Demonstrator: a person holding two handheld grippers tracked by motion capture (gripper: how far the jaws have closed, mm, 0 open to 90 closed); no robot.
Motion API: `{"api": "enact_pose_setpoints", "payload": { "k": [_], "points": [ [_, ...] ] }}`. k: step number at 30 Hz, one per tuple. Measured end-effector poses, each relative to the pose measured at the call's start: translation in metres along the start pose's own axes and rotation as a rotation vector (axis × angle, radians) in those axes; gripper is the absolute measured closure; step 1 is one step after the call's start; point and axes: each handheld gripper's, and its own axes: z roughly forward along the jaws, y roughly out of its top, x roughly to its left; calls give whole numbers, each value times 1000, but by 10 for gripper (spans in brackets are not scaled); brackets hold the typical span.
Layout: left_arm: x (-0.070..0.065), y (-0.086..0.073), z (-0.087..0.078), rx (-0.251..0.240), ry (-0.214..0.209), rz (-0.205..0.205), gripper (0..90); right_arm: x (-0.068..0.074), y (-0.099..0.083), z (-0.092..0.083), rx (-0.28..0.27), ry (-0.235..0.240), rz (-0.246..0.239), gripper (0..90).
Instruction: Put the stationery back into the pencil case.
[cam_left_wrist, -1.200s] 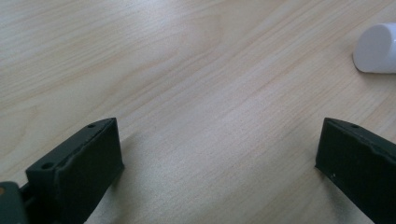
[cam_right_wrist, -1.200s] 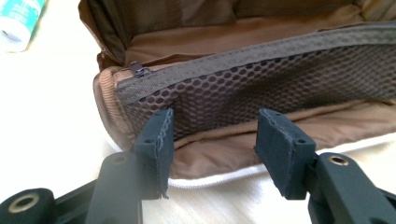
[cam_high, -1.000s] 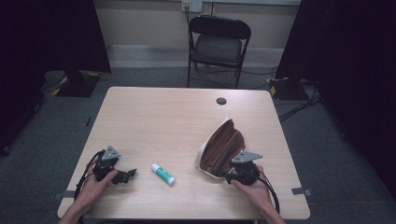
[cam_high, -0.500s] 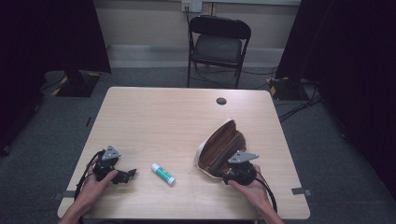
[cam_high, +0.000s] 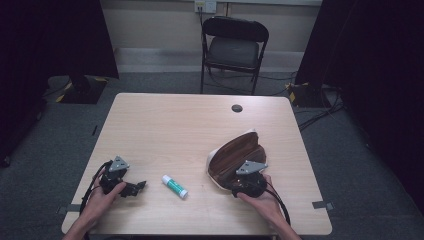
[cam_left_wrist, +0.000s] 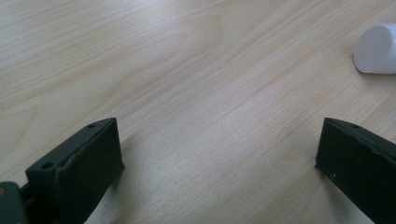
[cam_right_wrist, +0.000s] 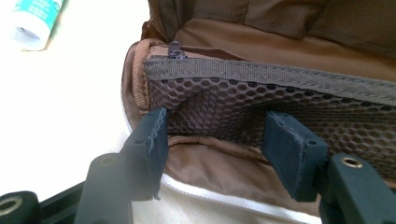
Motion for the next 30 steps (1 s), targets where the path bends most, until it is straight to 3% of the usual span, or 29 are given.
{"api": "enact_pose_setpoints", "payload": {
  "k": [13, 19, 25, 30],
  "points": [
    [0, 0, 0, 0, 0, 0, 0, 13, 10, 12, -2, 20, 8, 383],
    [0, 0, 0, -1, -1, 0, 0, 16, 12, 11, -6, 51, 19, 384],
    [0, 0, 0, -1, -1, -1, 0, 1, 8, 0, -30, 70, 49, 450],
    [0, 0, 0, -1, 0, -1, 0, -17, 2, -2, -17, 17, 88, 515]
  ]
}}
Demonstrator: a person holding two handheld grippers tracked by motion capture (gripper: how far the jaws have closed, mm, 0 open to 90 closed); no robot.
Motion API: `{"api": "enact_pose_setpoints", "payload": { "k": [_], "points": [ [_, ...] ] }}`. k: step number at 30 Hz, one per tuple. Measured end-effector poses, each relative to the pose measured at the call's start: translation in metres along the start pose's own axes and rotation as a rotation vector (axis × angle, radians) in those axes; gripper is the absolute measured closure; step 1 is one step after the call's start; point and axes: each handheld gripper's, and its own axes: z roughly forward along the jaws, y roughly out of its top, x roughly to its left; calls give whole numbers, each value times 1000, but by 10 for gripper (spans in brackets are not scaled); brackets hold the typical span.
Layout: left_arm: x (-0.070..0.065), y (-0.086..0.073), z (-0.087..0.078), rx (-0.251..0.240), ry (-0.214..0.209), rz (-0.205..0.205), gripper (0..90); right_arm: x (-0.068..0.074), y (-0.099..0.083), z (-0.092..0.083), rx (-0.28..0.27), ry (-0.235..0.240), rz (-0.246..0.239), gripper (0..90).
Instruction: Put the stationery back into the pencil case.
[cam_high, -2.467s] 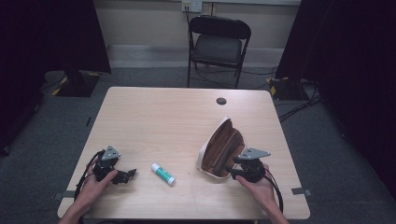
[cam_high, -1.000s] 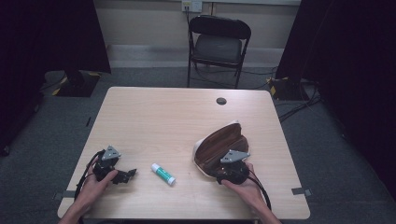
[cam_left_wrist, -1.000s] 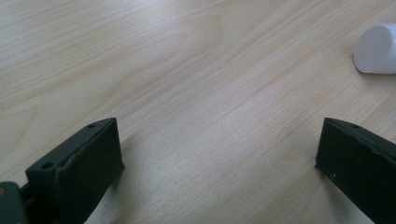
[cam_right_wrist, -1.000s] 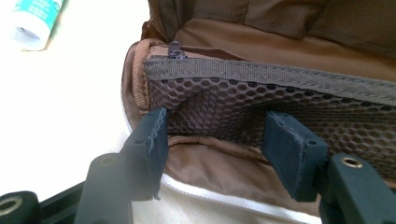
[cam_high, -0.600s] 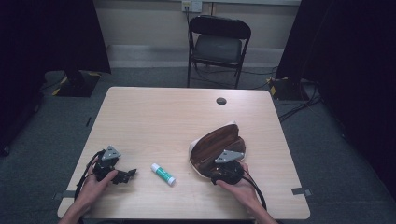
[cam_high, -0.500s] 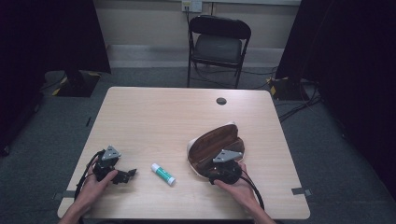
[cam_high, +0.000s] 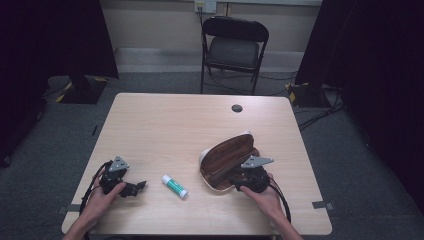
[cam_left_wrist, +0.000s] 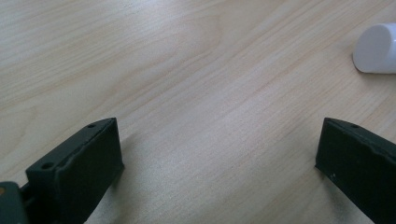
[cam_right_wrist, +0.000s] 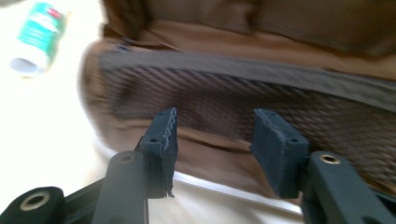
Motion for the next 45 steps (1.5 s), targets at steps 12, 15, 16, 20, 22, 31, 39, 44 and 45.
{"api": "enact_pose_setpoints", "payload": {
  "k": [12, 15, 16, 20, 22, 31, 39, 44, 45],
  "points": [
    [0, 0, 0, 0, 0, 0, 0, 21, 2, 15, 31, -5, -21, 517],
    [0, 0, 0, 0, 0, -1, 0, 27, 3, 17, 32, 3, -21, 513],
    [0, 0, 0, 0, 0, 0, 0, 29, 3, 17, 32, 10, -16, 502],
    [0, 0, 0, 0, 0, 1, 0, 37, 3, 16, 31, 35, -16, 480],
    [0, 0, 0, 0, 0, 1, 0, 40, 3, 14, 31, 52, -12, 481],
    [0, 0, 0, -2, -1, 1, 0, 44, 1, -1, 21, 79, -29, 456],
    [0, 0, 0, 0, -1, 1, 0, -6, 4, -34, -75, -43, 55, 474],
    [0, 0, 0, -1, -1, 2, 0, -36, 15, -26, -90, -122, 83, 452],
    [0, 0, 0, 0, -1, 1, 0, -40, 18, -23, -88, -138, 82, 443]
  ]
}}
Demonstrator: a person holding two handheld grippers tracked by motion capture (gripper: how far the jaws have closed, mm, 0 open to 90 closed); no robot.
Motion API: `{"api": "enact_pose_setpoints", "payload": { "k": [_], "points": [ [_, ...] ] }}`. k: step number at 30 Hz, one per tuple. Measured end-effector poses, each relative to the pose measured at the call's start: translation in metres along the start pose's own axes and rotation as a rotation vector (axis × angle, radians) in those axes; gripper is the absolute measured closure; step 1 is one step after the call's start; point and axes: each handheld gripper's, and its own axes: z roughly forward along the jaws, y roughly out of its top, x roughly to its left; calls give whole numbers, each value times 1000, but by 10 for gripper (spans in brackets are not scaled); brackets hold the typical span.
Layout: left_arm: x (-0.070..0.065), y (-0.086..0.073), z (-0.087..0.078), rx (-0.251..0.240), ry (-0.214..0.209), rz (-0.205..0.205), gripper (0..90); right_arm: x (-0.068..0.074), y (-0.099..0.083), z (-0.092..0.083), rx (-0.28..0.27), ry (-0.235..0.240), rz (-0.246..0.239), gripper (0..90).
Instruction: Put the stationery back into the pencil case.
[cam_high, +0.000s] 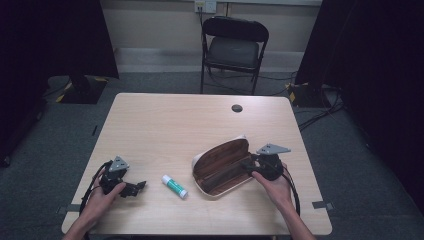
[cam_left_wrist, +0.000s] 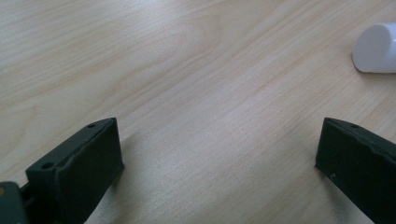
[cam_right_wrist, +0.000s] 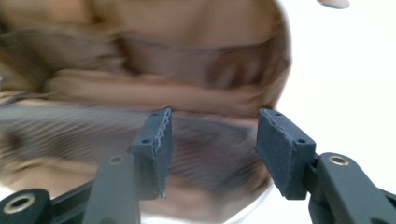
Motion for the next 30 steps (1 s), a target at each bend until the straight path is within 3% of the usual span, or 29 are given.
{"api": "enact_pose_setpoints", "payload": {
  "k": [6, 9, 12, 17, 30],
  "points": [
    [0, 0, 0, -1, 0, 0, 0, -26, 9, 24, -15, -17, 67, 432],
    [0, 0, 0, -1, 0, 2, 0, -34, 6, 36, 9, -21, 78, 440],
    [0, 0, 0, -1, 0, 1, 0, -32, 1, 39, 20, -7, 85, 457],
    [0, 0, 0, -1, 0, 1, 0, -24, -1, 36, 48, 19, 56, 454],
    [0, 0, 0, -1, 0, 1, 0, -8, -13, 15, 73, 9, 42, 417]
  ]
}}
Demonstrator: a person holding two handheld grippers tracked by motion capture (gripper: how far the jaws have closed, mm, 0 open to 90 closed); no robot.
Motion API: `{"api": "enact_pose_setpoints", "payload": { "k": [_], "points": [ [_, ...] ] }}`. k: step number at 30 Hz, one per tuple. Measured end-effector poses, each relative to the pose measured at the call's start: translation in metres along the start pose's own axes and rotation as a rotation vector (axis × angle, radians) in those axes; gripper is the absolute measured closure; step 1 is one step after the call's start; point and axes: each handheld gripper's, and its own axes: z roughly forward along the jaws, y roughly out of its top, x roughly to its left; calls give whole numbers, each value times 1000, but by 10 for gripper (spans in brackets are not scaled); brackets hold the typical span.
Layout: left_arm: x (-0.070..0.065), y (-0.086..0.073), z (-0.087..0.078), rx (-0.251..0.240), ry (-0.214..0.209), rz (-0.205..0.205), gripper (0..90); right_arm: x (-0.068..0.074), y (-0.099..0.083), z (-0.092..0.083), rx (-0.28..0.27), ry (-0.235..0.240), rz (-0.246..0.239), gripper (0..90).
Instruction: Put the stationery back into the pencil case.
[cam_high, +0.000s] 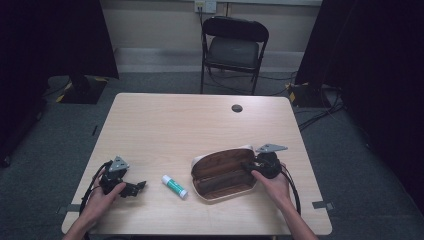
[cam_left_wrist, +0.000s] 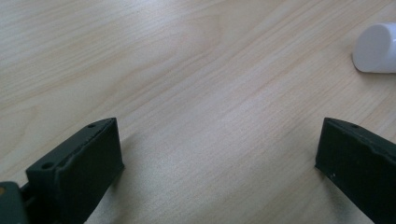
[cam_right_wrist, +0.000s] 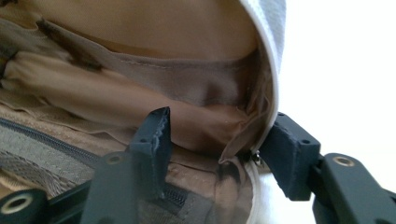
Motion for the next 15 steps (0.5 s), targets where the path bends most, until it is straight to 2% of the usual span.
{"api": "enact_pose_setpoints", "payload": {
  "k": [4, 8, 15],
  "points": [
    [0, 0, 0, 0, 0, 0, 0, 5, -5, -7, 5, -8, -4, 377],
    [0, 0, 0, 0, 0, 0, 0, 8, -13, -19, -8, 6, 15, 366],
    [-2, 0, -1, 1, 3, 4, 3, 11, -19, -26, -21, 12, 13, 312]
  ]
}}
